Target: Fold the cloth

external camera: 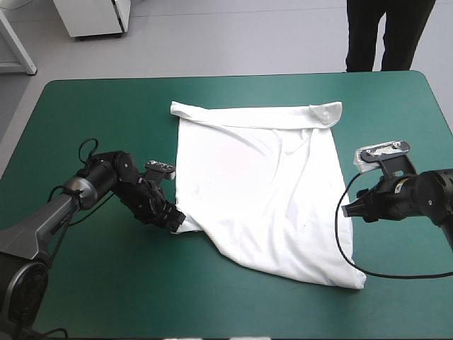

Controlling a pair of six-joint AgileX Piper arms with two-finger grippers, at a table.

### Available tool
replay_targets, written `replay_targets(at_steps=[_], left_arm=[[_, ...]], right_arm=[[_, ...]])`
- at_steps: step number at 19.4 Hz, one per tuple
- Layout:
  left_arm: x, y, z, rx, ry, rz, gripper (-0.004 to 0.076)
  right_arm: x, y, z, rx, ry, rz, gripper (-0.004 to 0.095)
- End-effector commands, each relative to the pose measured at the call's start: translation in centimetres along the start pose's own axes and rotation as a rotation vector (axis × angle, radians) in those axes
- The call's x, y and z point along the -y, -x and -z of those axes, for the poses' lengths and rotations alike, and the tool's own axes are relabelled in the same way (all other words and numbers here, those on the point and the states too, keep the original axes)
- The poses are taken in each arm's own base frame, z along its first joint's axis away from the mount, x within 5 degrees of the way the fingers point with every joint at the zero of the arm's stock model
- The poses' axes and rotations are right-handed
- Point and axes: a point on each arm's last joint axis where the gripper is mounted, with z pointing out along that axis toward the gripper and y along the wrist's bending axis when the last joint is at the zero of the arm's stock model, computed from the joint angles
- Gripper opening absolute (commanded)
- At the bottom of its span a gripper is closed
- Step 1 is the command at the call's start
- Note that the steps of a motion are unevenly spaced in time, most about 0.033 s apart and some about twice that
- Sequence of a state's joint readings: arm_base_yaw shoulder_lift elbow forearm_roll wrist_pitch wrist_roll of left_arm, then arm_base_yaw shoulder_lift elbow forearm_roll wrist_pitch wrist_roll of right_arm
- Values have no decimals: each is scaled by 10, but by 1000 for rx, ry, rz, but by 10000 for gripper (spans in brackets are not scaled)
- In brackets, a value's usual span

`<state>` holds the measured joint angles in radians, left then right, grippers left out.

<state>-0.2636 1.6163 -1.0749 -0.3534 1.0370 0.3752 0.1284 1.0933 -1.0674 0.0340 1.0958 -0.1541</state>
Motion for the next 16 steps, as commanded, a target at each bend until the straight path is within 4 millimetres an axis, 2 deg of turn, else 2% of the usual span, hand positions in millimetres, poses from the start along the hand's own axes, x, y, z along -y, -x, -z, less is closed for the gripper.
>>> replay_targets(at_steps=[1, 4, 6, 8, 10, 12, 14, 16], left_arm=[[5, 9, 10, 85, -11, -23, 369], [0, 12, -3, 48, -15, -31, 369], [-2, 14, -14, 15, -26, -22, 368], [3, 16, -22, -3, -48, -17, 347], [15, 18, -29, -5, -69, -37, 200], [27, 19, -32, -6, -75, -71, 62], [35, 19, -34, -12, -79, -99, -8], [38, 18, -35, -20, -79, -110, -9]], right_arm=[[0, 7, 10, 79, -15, 5, 538], [1, 6, 5, 56, -13, -13, 538], [2, 3, -5, 9, -22, -18, 538], [1, -8, -16, -49, -17, -32, 539], [-2, -24, -27, -130, 3, -42, 539], [-6, -33, -29, -151, 38, -64, 539], [-9, -43, -30, -184, 54, -71, 539], [-13, -55, -33, -213, 87, -89, 539]])
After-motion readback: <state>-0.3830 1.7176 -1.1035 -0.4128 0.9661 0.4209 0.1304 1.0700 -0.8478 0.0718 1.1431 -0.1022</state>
